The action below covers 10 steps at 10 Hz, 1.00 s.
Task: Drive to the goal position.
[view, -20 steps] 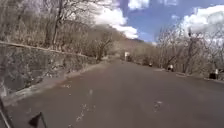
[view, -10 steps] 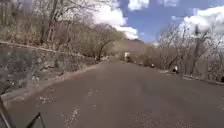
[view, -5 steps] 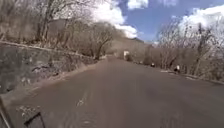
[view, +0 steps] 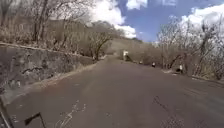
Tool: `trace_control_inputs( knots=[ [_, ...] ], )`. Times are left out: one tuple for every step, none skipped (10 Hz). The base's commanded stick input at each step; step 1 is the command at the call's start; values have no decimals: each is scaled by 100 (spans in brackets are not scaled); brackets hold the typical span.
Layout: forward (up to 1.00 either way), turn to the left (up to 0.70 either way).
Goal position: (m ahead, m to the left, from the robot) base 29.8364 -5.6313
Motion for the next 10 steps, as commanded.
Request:
trace_control_inputs(
  knots=[
    [70,0],
    [70,0],
    [70,0],
    [70,0],
    [70,0],
    [70,0],
    [70,0],
    [70,0],
    [70,0],
    [70,0]
  ],
)
